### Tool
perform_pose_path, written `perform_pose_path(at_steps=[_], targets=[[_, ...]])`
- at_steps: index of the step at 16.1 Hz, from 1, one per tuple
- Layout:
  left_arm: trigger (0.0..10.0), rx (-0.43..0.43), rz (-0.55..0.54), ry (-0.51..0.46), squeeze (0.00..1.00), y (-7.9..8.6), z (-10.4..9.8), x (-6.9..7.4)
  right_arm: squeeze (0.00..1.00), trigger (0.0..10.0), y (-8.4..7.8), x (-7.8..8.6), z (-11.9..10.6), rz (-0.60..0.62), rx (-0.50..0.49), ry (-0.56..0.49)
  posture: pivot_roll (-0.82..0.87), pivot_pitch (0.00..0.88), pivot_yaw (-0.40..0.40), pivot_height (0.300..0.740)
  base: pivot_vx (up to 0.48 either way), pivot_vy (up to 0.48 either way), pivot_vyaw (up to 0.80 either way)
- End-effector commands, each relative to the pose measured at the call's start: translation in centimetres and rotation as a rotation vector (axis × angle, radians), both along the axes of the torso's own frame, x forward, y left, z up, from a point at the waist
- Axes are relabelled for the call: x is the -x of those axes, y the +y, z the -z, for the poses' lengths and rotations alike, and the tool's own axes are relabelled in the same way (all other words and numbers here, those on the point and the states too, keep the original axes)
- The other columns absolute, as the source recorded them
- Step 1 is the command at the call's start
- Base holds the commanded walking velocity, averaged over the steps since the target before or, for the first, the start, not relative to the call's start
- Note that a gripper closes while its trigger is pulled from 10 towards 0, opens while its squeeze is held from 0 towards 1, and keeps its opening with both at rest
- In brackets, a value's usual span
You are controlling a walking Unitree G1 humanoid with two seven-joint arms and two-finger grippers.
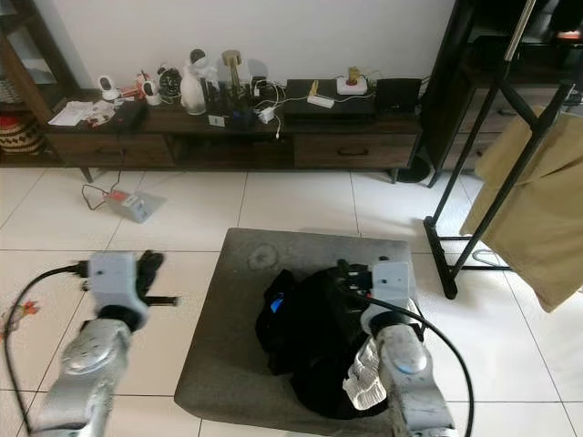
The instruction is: Hang hanger
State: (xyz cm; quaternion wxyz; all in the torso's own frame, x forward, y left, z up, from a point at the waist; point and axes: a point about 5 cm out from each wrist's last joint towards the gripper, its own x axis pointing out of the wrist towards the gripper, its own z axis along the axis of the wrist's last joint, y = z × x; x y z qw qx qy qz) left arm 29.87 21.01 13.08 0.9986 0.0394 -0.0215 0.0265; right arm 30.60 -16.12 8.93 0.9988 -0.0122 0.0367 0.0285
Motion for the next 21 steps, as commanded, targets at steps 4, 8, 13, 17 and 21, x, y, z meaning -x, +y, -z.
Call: perform_pose_path(at_steps=[4,8,13,17,21], targets=[[10.0,0.01,-0.061,0.018,0.0,2.2,0.9,0.7,0.0,10.0,-2.3,0.1,0.5,0.08,-0.009,0.008,0.08,0.127,-0.008,0.74,0.0,0.0,0.0],[10.0,0.017,-0.035,0.016,0.0,1.0,1.2,0.5,0.0,10.0,-1.1,0.0,0.8,0.05,-0.02,0.003,0.08,0.13,-0.006,0.74,0.0,0.0,0.0],[10.0,0.046,-0.036,0.027,0.0,0.9,1.5,0.5,0.0,10.0,-0.7,0.2,0.9,0.038,-0.021,0.0,0.08,0.138,-0.007,0.74,0.0,0.192,0.0],[10.0,0.051,-0.029,0.03,0.0,0.6,1.6,0.6,0.0,10.0,-0.5,0.3,1.1,0.036,-0.02,0.007,0.08,0.143,-0.006,0.74,0.0,0.48,0.0],[10.0,0.047,-0.024,0.032,0.0,0.6,1.5,0.6,0.0,10.0,-0.4,0.4,1.2,0.033,-0.016,0.013,0.08,0.148,-0.004,0.74,0.0,0.36,0.0]])
